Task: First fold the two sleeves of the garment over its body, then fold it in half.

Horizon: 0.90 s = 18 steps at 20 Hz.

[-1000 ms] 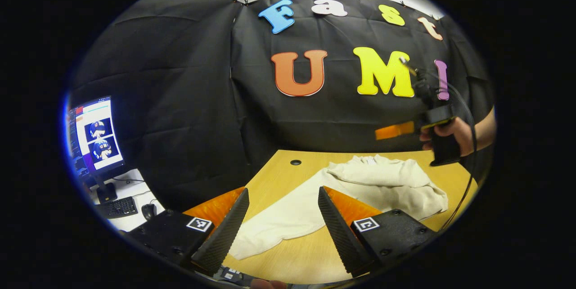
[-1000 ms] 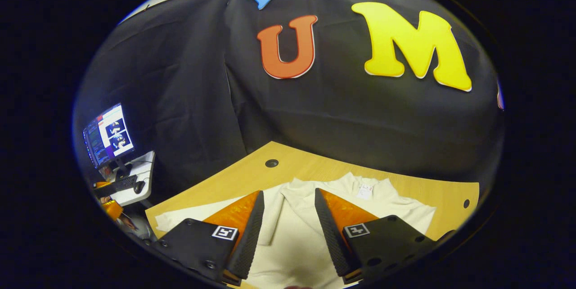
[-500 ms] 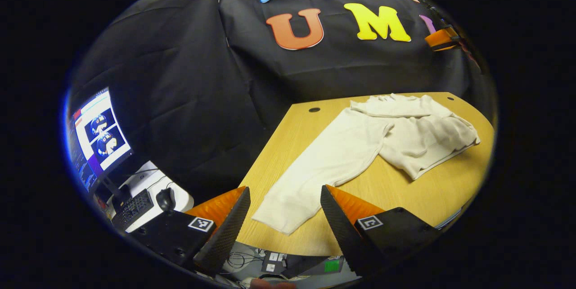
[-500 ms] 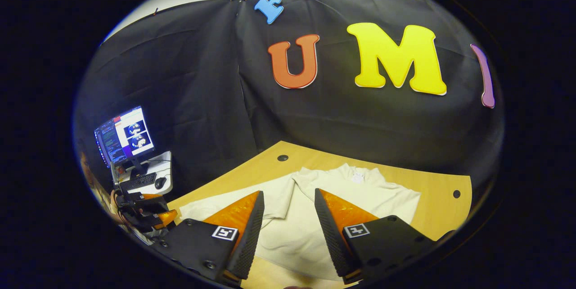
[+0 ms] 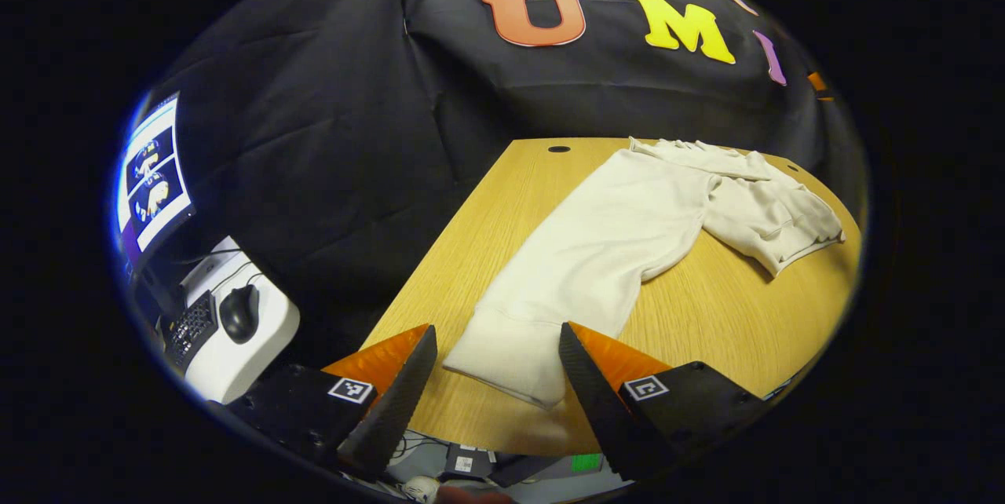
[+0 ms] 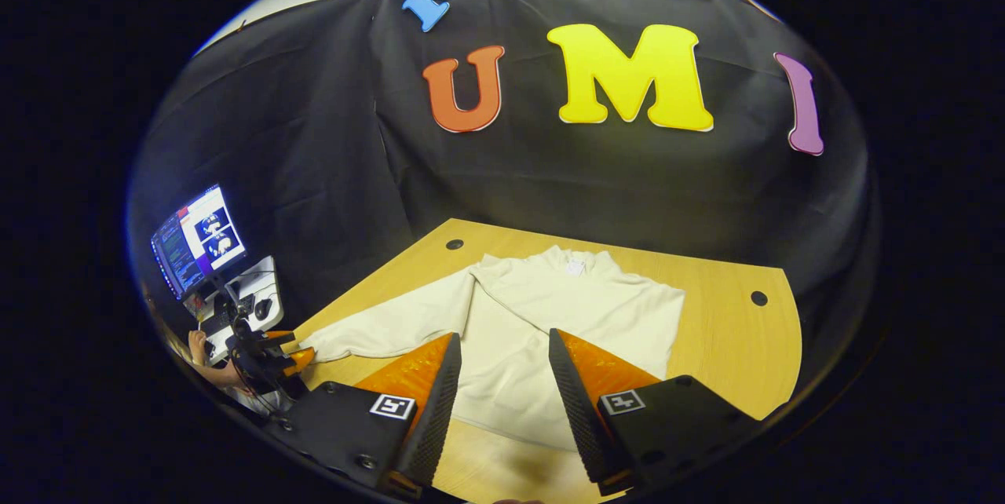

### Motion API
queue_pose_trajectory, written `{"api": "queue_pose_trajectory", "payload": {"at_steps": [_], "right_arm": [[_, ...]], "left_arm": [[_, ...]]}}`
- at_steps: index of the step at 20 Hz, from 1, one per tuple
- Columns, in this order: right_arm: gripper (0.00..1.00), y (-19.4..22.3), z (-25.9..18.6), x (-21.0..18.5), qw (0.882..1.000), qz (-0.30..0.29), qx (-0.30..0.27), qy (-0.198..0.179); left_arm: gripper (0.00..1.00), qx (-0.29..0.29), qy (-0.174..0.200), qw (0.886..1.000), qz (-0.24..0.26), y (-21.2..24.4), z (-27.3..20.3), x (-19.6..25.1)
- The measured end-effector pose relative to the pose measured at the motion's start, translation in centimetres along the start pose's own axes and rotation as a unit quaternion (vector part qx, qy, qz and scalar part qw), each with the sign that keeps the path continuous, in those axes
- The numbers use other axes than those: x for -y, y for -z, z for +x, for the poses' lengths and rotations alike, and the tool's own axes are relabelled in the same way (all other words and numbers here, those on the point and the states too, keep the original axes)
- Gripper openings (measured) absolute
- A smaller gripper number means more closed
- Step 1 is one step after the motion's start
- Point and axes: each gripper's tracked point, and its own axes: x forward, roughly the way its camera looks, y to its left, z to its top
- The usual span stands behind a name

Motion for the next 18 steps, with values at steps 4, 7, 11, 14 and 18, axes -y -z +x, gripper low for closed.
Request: {"api": "queue_pose_trajectory", "payload": {"at_steps": [4,7,11,14,18], "right_arm": [[0.66,0.1,-0.8,-1.2,1.000,0.005,-0.001,-0.008],[0.66,0.3,-0.4,-1.9,1.000,0.006,-0.006,-0.012],[0.70,-0.7,-0.8,-2.6,1.000,-0.005,0.006,-0.017],[0.66,-0.7,-0.8,-2.1,1.000,-0.021,0.008,-0.009],[0.67,-0.2,-1.3,-1.5,1.000,-0.009,0.011,-0.002]], "left_arm": [[1.00,-0.013,0.024,0.999,-0.024,0.7,0.7,-0.1],[0.99,-0.017,0.034,0.998,-0.059,0.8,0.6,0.5],[0.78,-0.040,0.049,0.996,-0.063,0.7,0.6,1.9],[0.43,-0.050,0.047,0.995,-0.075,0.4,0.5,2.5],[0.10,-0.071,0.041,0.992,-0.099,0.1,0.6,2.8]]}}
